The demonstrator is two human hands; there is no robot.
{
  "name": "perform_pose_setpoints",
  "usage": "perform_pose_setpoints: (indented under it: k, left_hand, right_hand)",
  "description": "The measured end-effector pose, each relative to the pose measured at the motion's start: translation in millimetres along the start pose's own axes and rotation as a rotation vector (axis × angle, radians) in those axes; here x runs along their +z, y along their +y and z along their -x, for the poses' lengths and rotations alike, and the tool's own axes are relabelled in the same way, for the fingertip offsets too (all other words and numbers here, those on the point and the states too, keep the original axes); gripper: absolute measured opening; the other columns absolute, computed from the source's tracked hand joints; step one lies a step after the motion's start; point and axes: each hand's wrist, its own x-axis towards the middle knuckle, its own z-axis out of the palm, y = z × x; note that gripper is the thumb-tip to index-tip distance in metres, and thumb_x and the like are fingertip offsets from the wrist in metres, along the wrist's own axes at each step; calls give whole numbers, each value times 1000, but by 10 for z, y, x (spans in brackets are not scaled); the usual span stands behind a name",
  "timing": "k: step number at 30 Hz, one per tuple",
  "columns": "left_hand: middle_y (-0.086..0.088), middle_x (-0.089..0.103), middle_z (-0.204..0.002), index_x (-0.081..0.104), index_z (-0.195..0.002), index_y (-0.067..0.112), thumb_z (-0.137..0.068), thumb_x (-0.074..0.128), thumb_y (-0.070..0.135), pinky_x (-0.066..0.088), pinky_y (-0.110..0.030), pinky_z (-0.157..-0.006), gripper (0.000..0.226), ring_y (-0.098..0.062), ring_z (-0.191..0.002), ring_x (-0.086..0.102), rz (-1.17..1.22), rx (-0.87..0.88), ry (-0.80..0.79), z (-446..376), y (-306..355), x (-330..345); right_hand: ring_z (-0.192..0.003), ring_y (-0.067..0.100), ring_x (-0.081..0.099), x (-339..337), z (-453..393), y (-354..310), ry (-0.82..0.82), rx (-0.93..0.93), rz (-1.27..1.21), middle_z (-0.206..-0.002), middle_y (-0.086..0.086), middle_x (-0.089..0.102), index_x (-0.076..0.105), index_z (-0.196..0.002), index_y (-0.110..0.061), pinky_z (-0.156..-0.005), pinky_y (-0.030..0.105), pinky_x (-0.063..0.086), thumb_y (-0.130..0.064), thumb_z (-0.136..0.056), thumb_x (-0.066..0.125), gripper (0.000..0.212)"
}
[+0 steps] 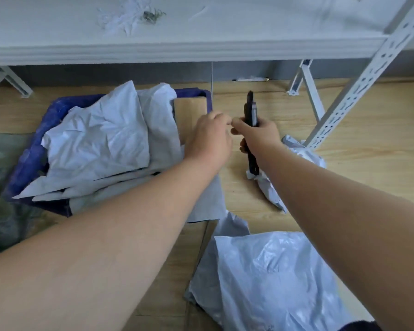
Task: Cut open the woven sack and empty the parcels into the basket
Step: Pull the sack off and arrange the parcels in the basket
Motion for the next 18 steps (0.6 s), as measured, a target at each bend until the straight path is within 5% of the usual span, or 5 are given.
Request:
perform_pose_setpoints:
  k: [5,8,12,18]
  left_hand:
    - [-7,61,-115,64,-115,15,-91,53,12,48,-35,-73,26,-28,-101,61,-316,-67,-540,304,387,761]
    - [-5,59,-125,57,-127,19,-92,56,18,47,-35,-82,35,-28,-113,58,-440,-98,-788,673,364,1071]
    - [-2,48,-132,47,-134,27,-91,52,17,48,-39,-87,44,-27,-119,50,-425,-129,-956,1074,139,1314]
    - [-9,44,-139,27,-145,23,-86,57,29,45,-42,-96,66,-32,-128,39,-483,-165,-1102,1272,-63,1439]
  right_hand:
    - [-45,15,48,-678,-7,813,-94,221,292,-62,2,59,64,-80,-12,-42,19,43,-13,-82,71,7]
    - [-48,16,50,-871,108,1273,-306,339,500,-71,9,59,65,-92,-11,-51,24,53,-3,-83,67,12]
    - [-65,20,63,-939,49,1607,-586,389,958,-68,4,61,63,-113,-12,-85,36,58,-9,-86,65,27]
    - [-95,25,68,-1002,114,1729,-742,355,1226,-82,5,60,61,-98,-13,-94,36,53,-23,-85,71,19]
